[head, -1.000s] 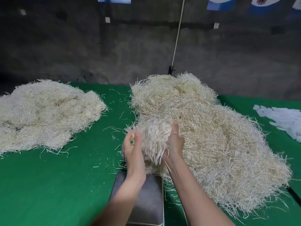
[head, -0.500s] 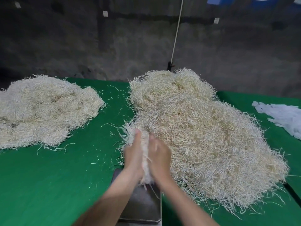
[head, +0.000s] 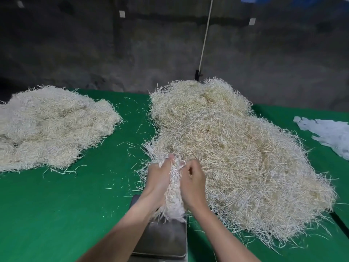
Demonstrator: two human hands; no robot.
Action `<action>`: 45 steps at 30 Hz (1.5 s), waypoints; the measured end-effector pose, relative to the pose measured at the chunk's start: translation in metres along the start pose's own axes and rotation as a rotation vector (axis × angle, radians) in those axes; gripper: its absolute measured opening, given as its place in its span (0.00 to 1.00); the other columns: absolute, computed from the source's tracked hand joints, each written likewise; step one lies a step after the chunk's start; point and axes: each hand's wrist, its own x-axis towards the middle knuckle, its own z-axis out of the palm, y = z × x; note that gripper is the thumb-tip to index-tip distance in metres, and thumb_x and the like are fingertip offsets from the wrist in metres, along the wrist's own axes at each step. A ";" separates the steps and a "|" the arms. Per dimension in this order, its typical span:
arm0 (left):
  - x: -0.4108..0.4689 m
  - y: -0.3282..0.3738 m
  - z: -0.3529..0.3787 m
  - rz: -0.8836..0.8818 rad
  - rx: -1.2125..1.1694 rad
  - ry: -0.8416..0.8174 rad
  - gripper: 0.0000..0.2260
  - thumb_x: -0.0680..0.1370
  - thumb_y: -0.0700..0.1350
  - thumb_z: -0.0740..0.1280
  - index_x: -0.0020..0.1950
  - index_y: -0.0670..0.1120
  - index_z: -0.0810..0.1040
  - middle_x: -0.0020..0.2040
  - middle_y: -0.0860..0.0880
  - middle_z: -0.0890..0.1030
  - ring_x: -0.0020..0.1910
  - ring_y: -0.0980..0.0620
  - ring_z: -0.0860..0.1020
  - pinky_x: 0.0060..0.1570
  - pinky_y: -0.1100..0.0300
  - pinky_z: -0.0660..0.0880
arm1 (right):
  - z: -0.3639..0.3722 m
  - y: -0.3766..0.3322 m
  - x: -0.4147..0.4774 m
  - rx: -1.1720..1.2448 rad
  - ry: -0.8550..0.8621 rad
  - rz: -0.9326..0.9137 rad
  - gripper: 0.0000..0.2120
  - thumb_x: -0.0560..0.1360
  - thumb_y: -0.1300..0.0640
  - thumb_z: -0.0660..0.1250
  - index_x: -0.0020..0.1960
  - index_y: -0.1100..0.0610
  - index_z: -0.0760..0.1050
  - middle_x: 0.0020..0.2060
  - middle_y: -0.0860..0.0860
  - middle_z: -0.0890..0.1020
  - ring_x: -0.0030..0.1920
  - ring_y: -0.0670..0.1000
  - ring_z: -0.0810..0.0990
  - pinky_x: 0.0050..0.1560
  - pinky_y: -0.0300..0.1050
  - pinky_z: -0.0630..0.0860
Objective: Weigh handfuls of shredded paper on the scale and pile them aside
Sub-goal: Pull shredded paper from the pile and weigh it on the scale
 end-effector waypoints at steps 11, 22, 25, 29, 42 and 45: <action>0.002 0.019 0.000 0.771 1.096 -0.136 0.18 0.66 0.54 0.72 0.52 0.50 0.74 0.47 0.55 0.74 0.39 0.58 0.75 0.44 0.62 0.76 | -0.017 -0.028 0.022 0.199 -0.633 0.331 0.29 0.72 0.33 0.57 0.69 0.43 0.66 0.64 0.40 0.68 0.71 0.48 0.64 0.65 0.49 0.65; 0.008 0.028 -0.044 -0.007 0.157 -0.581 0.42 0.66 0.74 0.61 0.75 0.58 0.56 0.72 0.59 0.60 0.75 0.51 0.55 0.72 0.43 0.56 | -0.019 -0.019 0.043 0.356 -0.114 0.541 0.23 0.78 0.49 0.64 0.67 0.62 0.69 0.38 0.50 0.79 0.36 0.50 0.78 0.48 0.47 0.80; 0.005 0.013 -0.019 -0.144 -0.157 -0.333 0.34 0.67 0.65 0.68 0.69 0.50 0.69 0.67 0.50 0.72 0.69 0.48 0.69 0.65 0.45 0.68 | -0.013 -0.017 0.036 0.085 -0.016 0.182 0.16 0.80 0.53 0.59 0.66 0.56 0.66 0.52 0.45 0.72 0.33 0.51 0.72 0.44 0.45 0.76; 0.026 0.020 -0.006 0.124 -0.236 0.112 0.04 0.77 0.36 0.66 0.44 0.35 0.75 0.40 0.39 0.77 0.42 0.47 0.77 0.42 0.55 0.73 | 0.015 -0.016 -0.005 -0.079 -0.098 -0.077 0.19 0.76 0.35 0.51 0.58 0.45 0.67 0.46 0.38 0.76 0.44 0.39 0.77 0.43 0.30 0.72; -0.014 0.000 0.015 -0.124 -0.266 -0.006 0.14 0.81 0.47 0.60 0.45 0.37 0.74 0.34 0.41 0.74 0.30 0.48 0.76 0.34 0.57 0.76 | 0.005 -0.016 0.019 -0.063 0.056 -0.024 0.24 0.80 0.51 0.59 0.27 0.57 0.71 0.20 0.48 0.70 0.19 0.44 0.61 0.23 0.40 0.60; -0.009 0.009 0.016 -0.046 -0.170 0.053 0.16 0.82 0.45 0.60 0.36 0.41 0.73 0.27 0.47 0.74 0.21 0.57 0.74 0.22 0.67 0.71 | 0.006 -0.016 0.009 -0.046 0.029 -0.061 0.26 0.78 0.45 0.56 0.23 0.52 0.67 0.17 0.45 0.67 0.19 0.43 0.62 0.22 0.35 0.58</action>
